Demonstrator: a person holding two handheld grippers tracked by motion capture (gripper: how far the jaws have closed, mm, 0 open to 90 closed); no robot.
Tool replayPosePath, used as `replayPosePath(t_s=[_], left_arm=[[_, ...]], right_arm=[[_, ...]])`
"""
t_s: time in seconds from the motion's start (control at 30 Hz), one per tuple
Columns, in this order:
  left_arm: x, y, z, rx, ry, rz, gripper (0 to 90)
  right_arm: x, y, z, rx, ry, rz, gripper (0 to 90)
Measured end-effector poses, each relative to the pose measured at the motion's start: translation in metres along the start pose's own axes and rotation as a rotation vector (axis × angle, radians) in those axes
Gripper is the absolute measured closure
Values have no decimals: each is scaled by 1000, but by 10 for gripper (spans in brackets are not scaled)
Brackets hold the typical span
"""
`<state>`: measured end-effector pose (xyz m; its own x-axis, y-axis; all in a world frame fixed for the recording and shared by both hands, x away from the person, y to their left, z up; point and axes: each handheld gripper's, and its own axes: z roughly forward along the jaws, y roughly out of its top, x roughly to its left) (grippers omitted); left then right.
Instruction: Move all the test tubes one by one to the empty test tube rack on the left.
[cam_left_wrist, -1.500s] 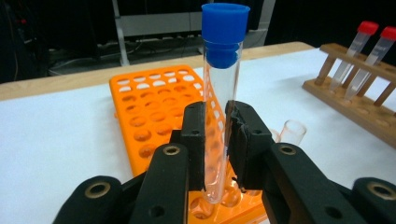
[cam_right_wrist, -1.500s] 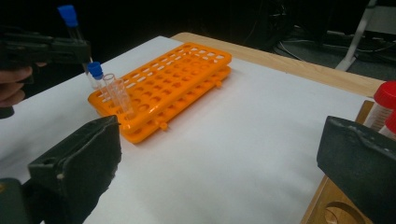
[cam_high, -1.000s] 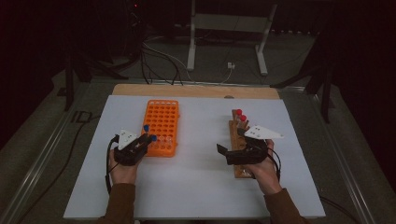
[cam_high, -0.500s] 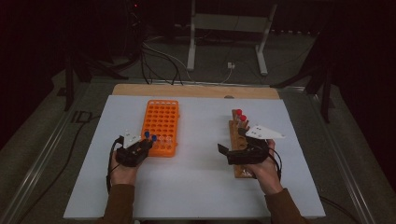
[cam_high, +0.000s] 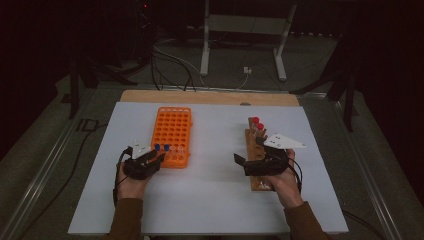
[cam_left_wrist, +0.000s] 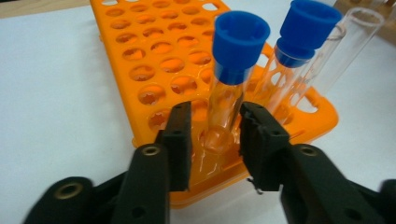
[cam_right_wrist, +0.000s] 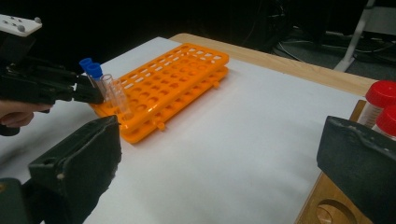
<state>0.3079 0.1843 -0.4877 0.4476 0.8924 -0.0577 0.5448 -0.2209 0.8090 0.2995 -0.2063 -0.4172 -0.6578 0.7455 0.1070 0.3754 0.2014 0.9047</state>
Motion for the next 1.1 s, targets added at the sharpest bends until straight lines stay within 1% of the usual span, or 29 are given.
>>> replayPosePath(t_s=[0.17,0.27,0.33,0.4,0.43,0.53,0.57,0.63,0.67,0.7,0.73,0.77,0.8,0.87,1.0,1.03,1.1], left_arm=[[4,0,-5,-39,-35,-41,520],[6,1,-7,-64,-77,-71,443],[5,2,-8,-76,-95,-71,409],[5,3,-8,-85,-125,-72,400],[4,4,-9,-92,-136,-72,380],[3,7,-12,-120,-150,-73,266],[3,7,-13,-128,-156,-79,244],[4,8,-14,-136,-158,-89,172],[4,9,-16,-145,-159,-91,155],[4,10,-17,-157,-163,-93,132],[3,12,-18,-165,-165,-95,87],[3,13,-20,-174,-167,-95,58],[2,15,-22,-184,-168,-94,26],[1,17,-24,-199,-157,-88,8],[1,19,-27,-219,-141,-86,5],[1,19,-28,-220,-140,-86,5],[2,19,-29,-231,-142,-100,5]], right_arm=[[-2,0,0,0,-3,1,4],[-4,2,-1,-2,-8,5,5],[-5,3,-3,-6,-15,6,5],[-8,6,-4,-9,-27,5,5],[-10,8,-5,-12,-32,4,5],[-19,13,-9,-26,-53,12,5],[-23,15,-10,-34,-59,21,5],[-30,17,-11,-44,-58,35,6],[-34,18,-10,-42,-66,40,6],[-37,18,-9,-36,-75,42,24],[-41,19,-8,-30,-84,42,41],[-44,20,-6,-26,-91,45,45],[-48,21,-5,-18,-96,45,71],[-54,23,-1,-9,-99,47,131],[-63,26,10,21,-136,42,206],[-66,26,12,30,-148,48,224],[-70,26,17,39,-168,54,279]])
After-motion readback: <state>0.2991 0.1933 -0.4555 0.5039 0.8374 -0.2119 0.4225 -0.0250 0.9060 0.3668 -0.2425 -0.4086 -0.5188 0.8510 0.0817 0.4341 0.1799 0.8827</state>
